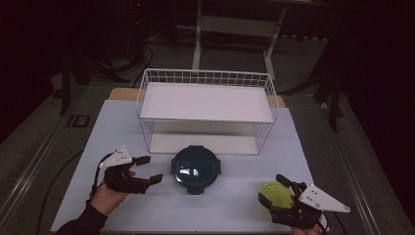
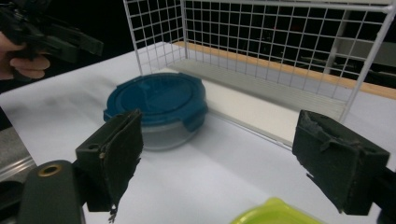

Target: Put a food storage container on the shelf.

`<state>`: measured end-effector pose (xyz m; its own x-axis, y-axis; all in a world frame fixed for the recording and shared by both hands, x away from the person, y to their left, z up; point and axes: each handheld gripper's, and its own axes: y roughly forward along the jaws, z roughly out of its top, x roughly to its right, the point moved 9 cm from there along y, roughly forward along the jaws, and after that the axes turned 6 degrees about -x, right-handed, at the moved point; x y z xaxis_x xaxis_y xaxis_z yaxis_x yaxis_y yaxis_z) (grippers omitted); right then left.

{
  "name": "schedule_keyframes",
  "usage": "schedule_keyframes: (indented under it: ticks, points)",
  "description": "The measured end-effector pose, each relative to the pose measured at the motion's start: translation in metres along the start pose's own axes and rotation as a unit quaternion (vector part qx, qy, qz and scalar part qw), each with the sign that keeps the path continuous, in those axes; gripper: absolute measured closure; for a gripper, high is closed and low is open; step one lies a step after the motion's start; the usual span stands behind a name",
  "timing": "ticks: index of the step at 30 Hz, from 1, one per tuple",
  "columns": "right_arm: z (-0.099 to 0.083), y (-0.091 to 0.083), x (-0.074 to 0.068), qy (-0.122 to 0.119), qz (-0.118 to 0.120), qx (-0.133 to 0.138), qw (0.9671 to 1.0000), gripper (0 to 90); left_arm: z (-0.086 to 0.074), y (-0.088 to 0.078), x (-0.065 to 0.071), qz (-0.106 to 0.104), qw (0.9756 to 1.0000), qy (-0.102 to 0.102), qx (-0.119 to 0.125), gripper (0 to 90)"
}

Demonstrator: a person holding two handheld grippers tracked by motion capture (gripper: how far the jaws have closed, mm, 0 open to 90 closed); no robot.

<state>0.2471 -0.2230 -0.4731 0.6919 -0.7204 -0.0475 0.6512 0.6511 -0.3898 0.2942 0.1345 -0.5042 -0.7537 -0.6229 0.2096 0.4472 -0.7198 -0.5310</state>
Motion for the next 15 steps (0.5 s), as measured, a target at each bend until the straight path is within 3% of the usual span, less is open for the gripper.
schedule_keyframes:
  ticks: [5,9,11,15]
  points:
    - [0.009,0.003,-0.002,0.001,0.004,0.007,1.0,14.5,0.009,-0.01,0.013,-0.007,1.0,0.006,0.0,4.6]
    - [0.016,0.008,-0.002,0.018,0.015,-0.012,0.9996,14.3,0.016,-0.014,0.019,-0.019,0.9998,0.003,0.007,0.5]
    - [0.021,0.012,-0.003,0.016,0.017,-0.022,0.9995,14.6,0.019,-0.014,0.021,-0.029,0.9996,-0.001,0.008,0.3]
    - [0.037,0.019,-0.007,-0.003,0.016,-0.014,0.9998,14.5,0.024,-0.013,0.024,-0.032,0.9994,0.003,0.01,0.3]
